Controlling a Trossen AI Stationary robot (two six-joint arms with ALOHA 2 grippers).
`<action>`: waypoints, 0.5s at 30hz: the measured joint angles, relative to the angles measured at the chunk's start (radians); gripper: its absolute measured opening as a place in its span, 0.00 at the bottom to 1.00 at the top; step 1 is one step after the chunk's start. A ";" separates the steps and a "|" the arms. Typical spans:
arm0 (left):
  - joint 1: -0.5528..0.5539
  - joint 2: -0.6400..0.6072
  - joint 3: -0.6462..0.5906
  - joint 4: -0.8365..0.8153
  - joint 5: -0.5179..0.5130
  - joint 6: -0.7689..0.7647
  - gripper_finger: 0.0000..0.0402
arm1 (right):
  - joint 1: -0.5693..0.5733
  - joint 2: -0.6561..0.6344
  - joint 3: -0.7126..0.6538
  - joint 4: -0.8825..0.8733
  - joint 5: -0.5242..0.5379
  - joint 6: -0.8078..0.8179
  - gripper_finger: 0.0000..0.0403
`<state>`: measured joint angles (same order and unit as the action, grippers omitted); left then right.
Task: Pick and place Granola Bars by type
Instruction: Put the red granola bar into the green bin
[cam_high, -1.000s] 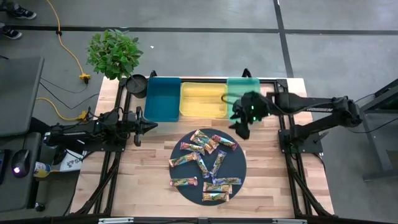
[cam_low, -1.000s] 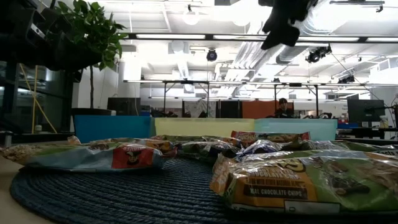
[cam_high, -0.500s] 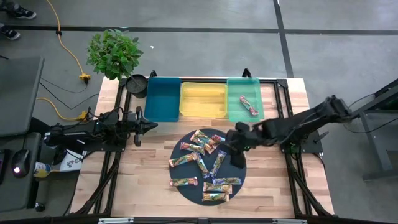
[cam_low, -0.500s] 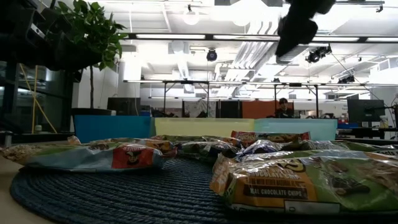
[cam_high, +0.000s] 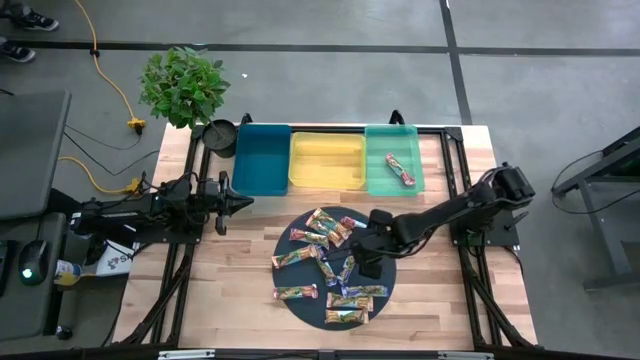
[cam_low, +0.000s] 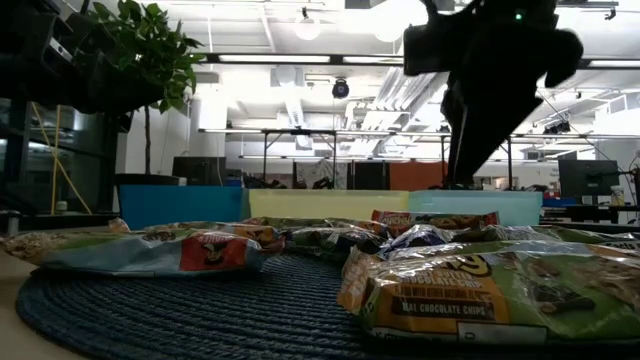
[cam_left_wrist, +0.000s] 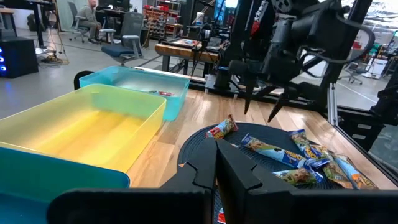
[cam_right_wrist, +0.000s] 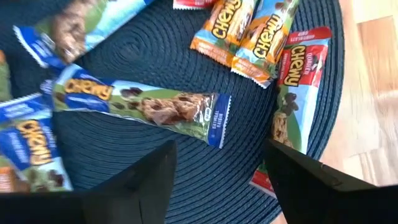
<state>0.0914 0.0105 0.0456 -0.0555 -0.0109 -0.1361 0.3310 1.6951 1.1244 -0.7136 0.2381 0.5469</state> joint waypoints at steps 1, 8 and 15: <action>0.000 0.000 0.000 0.000 0.000 0.000 0.02 | -0.003 0.007 0.000 0.000 0.001 -0.006 0.57; 0.000 0.000 0.000 0.000 0.000 0.000 0.02 | -0.046 0.019 0.000 0.006 0.029 -0.052 0.57; 0.000 0.000 0.000 0.000 0.000 0.000 0.02 | -0.096 0.019 0.000 0.028 0.064 -0.083 0.57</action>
<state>0.0914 0.0105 0.0456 -0.0555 -0.0109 -0.1361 0.2350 1.7138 1.1244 -0.6853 0.3018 0.4644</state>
